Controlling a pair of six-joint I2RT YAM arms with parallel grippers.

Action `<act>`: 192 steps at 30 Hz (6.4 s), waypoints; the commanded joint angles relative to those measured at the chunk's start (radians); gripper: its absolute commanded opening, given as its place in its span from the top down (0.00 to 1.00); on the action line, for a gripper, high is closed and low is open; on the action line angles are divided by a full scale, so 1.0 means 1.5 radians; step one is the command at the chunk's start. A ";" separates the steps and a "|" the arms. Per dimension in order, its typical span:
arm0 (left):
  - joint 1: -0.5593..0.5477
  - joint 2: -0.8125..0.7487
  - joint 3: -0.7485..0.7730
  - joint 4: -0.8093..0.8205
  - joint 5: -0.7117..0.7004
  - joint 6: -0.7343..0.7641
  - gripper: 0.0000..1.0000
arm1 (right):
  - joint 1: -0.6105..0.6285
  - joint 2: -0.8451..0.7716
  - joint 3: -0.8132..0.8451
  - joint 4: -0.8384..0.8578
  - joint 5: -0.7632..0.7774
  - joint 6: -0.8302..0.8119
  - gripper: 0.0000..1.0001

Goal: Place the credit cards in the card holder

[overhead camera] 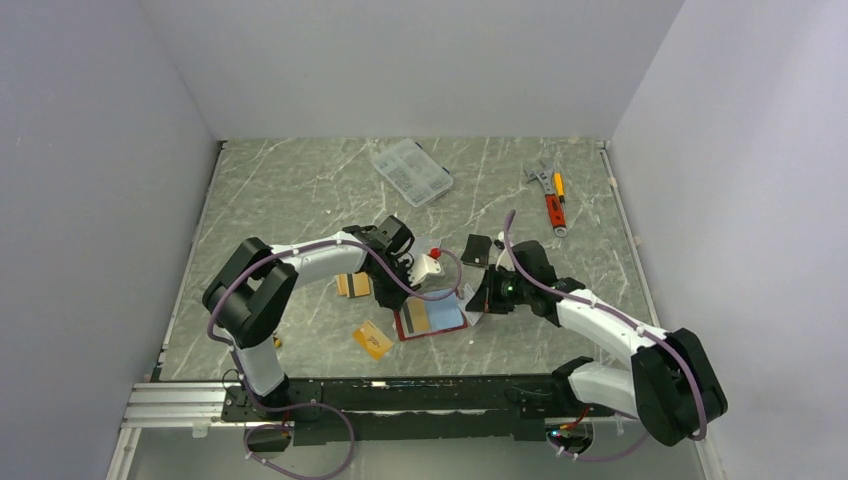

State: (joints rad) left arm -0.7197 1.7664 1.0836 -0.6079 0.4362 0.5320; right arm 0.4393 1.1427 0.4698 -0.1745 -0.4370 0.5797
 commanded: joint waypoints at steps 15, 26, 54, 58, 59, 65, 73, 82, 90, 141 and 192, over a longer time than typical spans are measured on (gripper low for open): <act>-0.006 0.001 0.009 0.000 -0.008 0.010 0.91 | 0.006 0.052 -0.024 0.038 -0.015 -0.007 1.00; -0.006 -0.004 0.004 0.001 -0.008 0.011 0.91 | 0.049 0.081 -0.025 0.089 -0.034 0.026 1.00; 0.000 -0.017 0.019 -0.014 0.000 0.013 0.93 | 0.089 0.035 0.064 0.031 -0.023 0.026 1.00; 0.035 -0.030 0.036 -0.033 0.045 0.017 0.92 | 0.113 0.071 0.058 0.088 -0.036 0.050 1.00; 0.047 -0.037 0.038 -0.035 0.062 0.020 0.92 | 0.122 0.086 0.059 0.102 -0.039 0.055 1.00; 0.081 -0.081 0.022 -0.034 0.110 0.058 0.92 | 0.156 0.178 0.086 0.157 -0.053 0.060 1.00; 0.077 -0.071 0.044 -0.037 0.126 0.076 0.92 | 0.148 0.200 0.111 0.131 -0.053 0.036 1.00; 0.166 -0.047 0.087 0.036 0.385 -0.133 0.74 | 0.100 0.118 0.096 0.153 -0.069 0.018 1.00; 0.218 -0.078 -0.063 0.416 0.564 -0.528 0.62 | 0.091 0.034 0.070 0.297 -0.058 0.091 1.00; 0.240 -0.128 -0.169 0.788 0.662 -0.816 1.00 | 0.045 0.183 0.289 0.253 -0.380 0.016 0.81; -0.016 -0.102 -0.093 0.096 -0.044 0.097 0.80 | 0.026 0.197 -0.044 0.485 -0.069 0.122 1.00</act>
State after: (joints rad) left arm -0.7029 1.6016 0.9546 -0.4782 0.4747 0.6315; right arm 0.4599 1.4216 0.4290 0.4160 -0.6014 0.7303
